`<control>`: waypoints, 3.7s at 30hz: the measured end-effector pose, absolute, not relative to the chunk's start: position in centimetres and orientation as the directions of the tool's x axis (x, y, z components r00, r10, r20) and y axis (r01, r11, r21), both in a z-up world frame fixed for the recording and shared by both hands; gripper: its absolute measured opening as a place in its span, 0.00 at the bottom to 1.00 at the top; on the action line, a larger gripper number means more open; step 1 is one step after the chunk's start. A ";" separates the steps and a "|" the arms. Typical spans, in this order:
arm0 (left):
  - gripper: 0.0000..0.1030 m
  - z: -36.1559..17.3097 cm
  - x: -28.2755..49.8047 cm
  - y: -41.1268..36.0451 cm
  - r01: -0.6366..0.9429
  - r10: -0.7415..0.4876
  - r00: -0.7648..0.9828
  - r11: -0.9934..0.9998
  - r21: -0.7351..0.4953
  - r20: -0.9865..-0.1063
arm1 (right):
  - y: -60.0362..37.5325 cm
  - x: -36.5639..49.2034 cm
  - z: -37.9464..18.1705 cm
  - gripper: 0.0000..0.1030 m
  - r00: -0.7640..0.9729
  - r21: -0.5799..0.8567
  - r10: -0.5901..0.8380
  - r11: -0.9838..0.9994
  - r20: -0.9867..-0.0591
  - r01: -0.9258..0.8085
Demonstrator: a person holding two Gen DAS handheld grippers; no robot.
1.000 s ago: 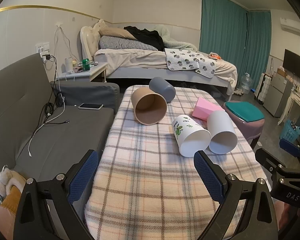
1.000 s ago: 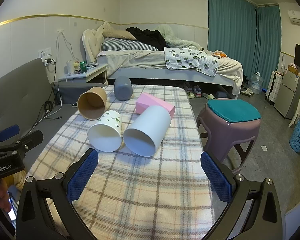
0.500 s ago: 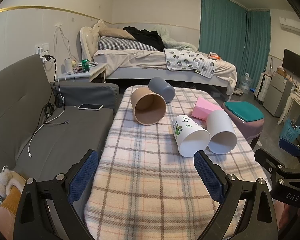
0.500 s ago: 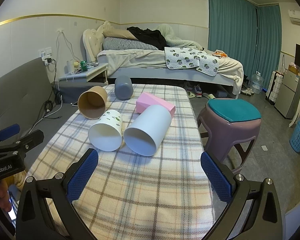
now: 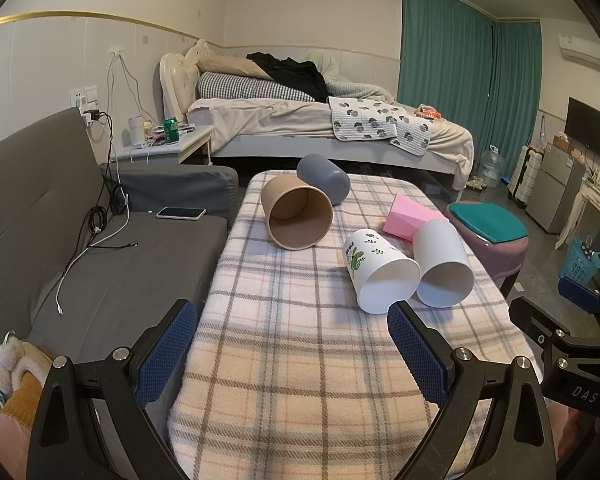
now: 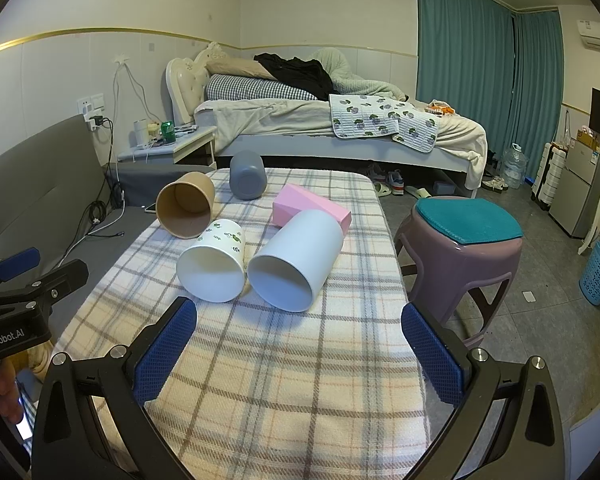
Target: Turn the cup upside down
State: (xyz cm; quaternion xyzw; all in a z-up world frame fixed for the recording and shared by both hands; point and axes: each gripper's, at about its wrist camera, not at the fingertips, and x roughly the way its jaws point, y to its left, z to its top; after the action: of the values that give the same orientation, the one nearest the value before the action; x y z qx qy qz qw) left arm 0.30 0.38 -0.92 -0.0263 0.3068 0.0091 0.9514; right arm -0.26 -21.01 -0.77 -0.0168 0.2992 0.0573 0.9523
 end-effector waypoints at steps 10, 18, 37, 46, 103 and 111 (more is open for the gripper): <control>0.96 -0.9 0.3 0.4 -0.035 0.004 0.810 0.999 -0.041 -0.586 | -20.9 -0.3 -0.7 1.00 0.812 0.000 0.101 0.992 -0.576 -0.124; 0.96 -0.2 0.7 0.9 -0.046 0.011 0.789 0.998 -0.042 -0.615 | -20.8 0.0 0.2 1.00 0.812 -0.009 0.096 0.992 -0.576 -0.124; 0.96 4.8 11.4 3.7 -0.015 0.050 0.778 0.998 0.061 -0.627 | -17.2 14.6 8.3 1.00 0.774 -0.026 0.202 0.962 -0.600 -0.271; 0.96 1.7 19.9 7.7 -0.091 0.081 0.718 0.996 0.021 -0.691 | -11.7 29.1 4.0 1.00 0.635 0.016 0.249 0.937 -0.732 -0.349; 0.96 -1.4 0.4 4.3 -0.141 0.092 0.718 0.990 -0.015 -0.690 | -15.2 4.4 -5.6 0.69 0.355 0.233 0.273 0.960 -0.894 -0.153; 0.96 -1.3 0.3 3.4 -0.125 0.083 0.717 0.992 -0.011 -0.692 | -14.8 4.4 -5.8 0.73 0.386 0.193 0.258 0.960 -0.886 -0.201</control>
State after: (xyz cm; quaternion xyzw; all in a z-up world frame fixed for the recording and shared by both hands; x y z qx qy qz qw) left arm 0.28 3.45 -1.29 -0.0283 0.3716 0.0562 0.9262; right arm 4.42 -14.83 -5.79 0.0268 0.5368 0.1381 0.8319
